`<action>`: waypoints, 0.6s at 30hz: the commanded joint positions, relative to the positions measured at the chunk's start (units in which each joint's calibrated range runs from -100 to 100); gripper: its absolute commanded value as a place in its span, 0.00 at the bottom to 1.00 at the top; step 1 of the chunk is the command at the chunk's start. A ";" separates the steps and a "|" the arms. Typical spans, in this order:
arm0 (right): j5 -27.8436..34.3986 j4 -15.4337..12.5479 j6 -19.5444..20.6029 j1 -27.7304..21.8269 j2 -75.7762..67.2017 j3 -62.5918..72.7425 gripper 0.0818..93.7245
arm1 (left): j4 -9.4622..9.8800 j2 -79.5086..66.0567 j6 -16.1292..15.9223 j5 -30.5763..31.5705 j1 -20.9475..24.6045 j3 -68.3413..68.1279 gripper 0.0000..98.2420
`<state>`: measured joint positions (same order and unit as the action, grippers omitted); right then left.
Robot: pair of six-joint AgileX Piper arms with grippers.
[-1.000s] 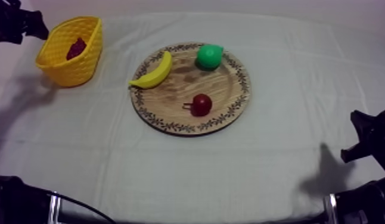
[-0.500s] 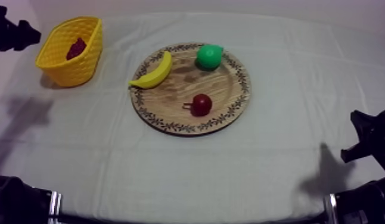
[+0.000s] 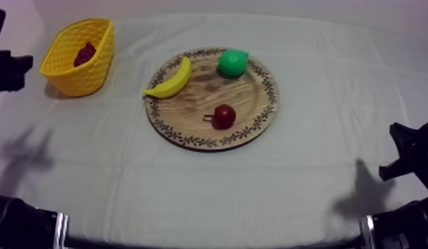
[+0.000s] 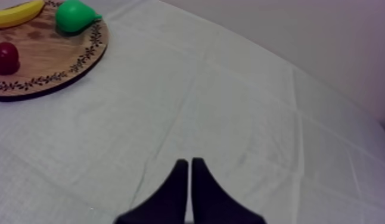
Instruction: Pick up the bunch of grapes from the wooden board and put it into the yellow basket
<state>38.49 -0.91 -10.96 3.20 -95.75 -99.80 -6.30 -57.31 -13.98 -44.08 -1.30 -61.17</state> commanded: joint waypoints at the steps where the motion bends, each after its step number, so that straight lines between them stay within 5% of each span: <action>1: -0.03 0.00 0.00 0.02 -0.01 0.02 0.00 | 0.35 -4.68 0.65 0.24 0.02 -2.75 0.40; 9: -0.03 0.00 0.00 0.02 -0.01 0.02 0.00 | 2.19 -14.87 5.03 2.80 -0.16 -11.15 0.07; 18: -0.03 0.00 0.00 0.02 -0.01 0.02 0.00 | 6.56 -24.14 12.24 0.06 -0.63 -18.33 0.00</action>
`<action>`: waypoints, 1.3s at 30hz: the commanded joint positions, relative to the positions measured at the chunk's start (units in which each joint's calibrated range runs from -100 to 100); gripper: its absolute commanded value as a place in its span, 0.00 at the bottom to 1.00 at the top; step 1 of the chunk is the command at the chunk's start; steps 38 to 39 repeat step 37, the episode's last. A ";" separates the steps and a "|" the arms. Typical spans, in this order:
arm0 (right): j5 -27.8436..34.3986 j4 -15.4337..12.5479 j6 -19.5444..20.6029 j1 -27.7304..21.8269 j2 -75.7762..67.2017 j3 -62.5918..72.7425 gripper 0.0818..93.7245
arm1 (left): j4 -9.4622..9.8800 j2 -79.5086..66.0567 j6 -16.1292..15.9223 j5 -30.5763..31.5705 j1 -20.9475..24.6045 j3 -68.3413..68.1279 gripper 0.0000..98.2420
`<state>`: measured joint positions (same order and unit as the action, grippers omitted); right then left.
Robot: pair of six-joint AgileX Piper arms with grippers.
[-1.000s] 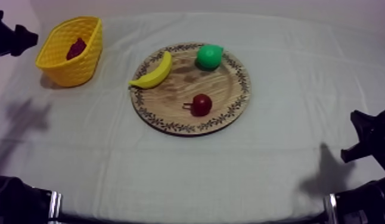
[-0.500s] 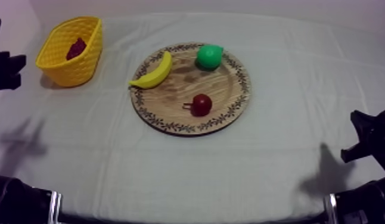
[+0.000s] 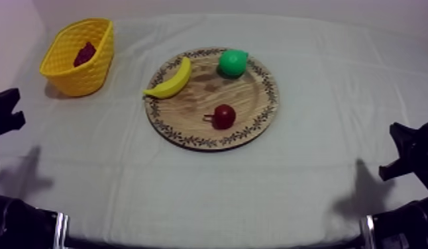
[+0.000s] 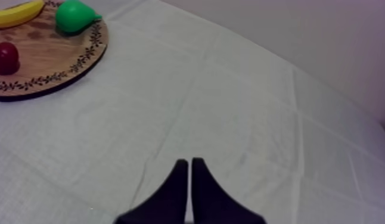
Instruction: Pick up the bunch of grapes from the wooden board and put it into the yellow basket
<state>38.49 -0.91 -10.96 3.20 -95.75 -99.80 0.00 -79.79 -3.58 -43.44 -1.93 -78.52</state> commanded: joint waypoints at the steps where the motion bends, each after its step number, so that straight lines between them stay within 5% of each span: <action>1: -0.03 0.00 0.00 0.02 -0.01 0.02 0.00 | 0.50 -2.62 2.24 -0.97 0.08 -1.77 0.00; 8: -0.03 0.00 0.00 0.02 -0.01 0.02 0.00 | 0.75 -8.73 2.04 -4.04 -0.06 -6.79 0.00; 14: -0.03 0.00 0.00 0.02 -0.01 0.02 0.00 | 0.93 -12.21 5.99 -3.10 -0.43 -12.22 0.00; 23: -0.03 0.00 0.00 0.02 -0.01 0.02 0.00 | 0.89 -18.10 4.44 -0.90 -0.75 -16.11 0.00; 30: -0.03 0.00 0.00 0.02 -0.01 0.02 0.00 | 1.66 -19.96 6.10 -0.39 -0.77 -17.22 0.00; 39: -0.03 0.00 0.00 0.02 -0.01 0.02 0.00 | 2.11 -20.11 11.31 8.96 -0.78 -20.67 0.00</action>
